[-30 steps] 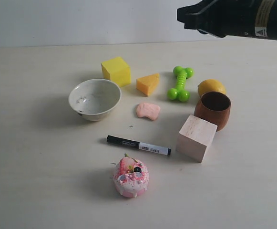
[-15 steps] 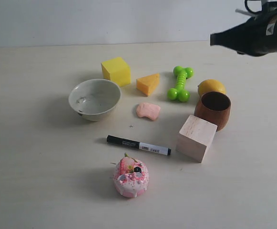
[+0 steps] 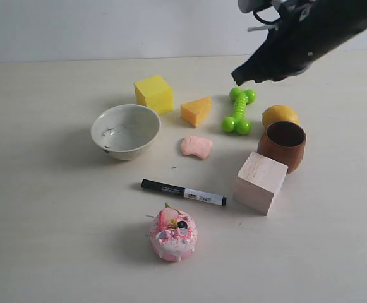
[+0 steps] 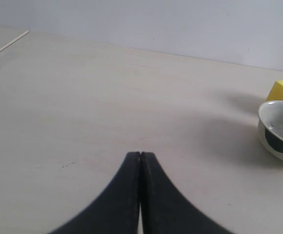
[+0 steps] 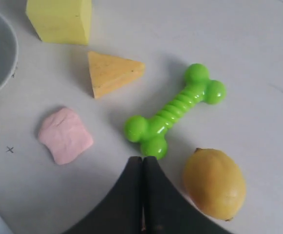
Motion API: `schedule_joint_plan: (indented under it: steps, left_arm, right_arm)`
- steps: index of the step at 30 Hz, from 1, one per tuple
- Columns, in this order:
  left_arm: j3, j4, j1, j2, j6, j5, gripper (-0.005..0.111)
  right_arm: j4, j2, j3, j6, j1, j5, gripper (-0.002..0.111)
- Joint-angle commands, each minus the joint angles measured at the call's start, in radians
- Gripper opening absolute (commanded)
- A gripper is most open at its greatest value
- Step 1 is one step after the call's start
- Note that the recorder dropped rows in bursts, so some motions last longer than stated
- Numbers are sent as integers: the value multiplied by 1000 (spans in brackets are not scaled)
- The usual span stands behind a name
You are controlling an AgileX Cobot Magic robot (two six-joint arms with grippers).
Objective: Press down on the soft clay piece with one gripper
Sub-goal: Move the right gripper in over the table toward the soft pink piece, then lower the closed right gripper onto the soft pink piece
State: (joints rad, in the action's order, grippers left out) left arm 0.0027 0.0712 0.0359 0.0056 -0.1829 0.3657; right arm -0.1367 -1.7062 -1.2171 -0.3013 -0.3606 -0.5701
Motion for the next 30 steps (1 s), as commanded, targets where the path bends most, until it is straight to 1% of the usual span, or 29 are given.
schedule_joint_plan:
  steps: [1,5,12,17,22,30]
  left_arm:
    - [-3,3,-6,-6,6,-8,0]
    - [-3,3,-6,-6,6,-8,0]
    - [-3,3,-6,-6,6,-8,0]
    - [-3,3,-6,-6,6,-8,0]
    - [-3,3,-6,-6,6,-8,0]
    - [-3,3,-6,-6,6,-8,0]
  right_arm:
    - [-12,-116,-193,-11,-12,-217,0]
    - [-29,-214,-298,-22,-12,-316,0]
    - [-135,-313,-368,-149,-20,-350,0]
    - [-79,-363,-426,-150,-76,-357,0]
    - [40,-418,-477,-127,-156,-364,0]
    - [71,-499,-478,-116,-175,-351,0]
